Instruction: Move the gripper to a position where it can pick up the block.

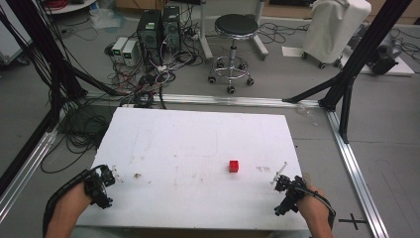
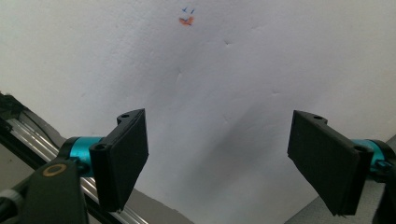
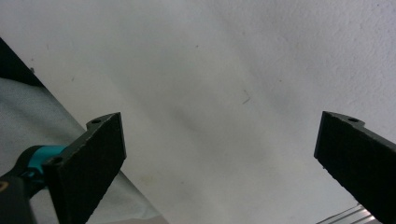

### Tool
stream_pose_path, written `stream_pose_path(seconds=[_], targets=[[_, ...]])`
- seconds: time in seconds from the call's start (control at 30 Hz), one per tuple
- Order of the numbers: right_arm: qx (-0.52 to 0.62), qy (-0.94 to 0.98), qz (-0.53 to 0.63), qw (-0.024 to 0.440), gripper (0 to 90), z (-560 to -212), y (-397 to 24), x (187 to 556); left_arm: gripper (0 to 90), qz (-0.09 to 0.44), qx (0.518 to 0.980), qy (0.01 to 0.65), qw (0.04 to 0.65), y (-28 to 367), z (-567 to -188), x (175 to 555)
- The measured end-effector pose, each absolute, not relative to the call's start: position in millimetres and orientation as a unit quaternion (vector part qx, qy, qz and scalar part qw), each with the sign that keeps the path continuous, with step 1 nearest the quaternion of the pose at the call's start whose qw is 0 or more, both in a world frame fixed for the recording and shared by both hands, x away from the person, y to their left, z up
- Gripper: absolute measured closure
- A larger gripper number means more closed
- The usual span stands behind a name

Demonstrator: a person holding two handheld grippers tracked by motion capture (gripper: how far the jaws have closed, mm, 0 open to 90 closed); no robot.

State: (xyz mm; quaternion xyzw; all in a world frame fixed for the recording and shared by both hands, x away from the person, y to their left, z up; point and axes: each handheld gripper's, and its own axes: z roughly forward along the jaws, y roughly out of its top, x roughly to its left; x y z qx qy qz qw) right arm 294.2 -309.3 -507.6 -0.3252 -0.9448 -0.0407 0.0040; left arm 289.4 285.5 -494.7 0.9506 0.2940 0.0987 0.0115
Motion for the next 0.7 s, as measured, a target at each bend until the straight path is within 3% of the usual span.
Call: stream_pose_path(seconds=[0.7], targets=[[-0.319, -0.946, -0.047, 0.007, 1.3, -502.9, -310.4, 301.3, 20.7, 0.097, 0.950, 0.298, 0.018, 285.9, -495.2, 290.0]])
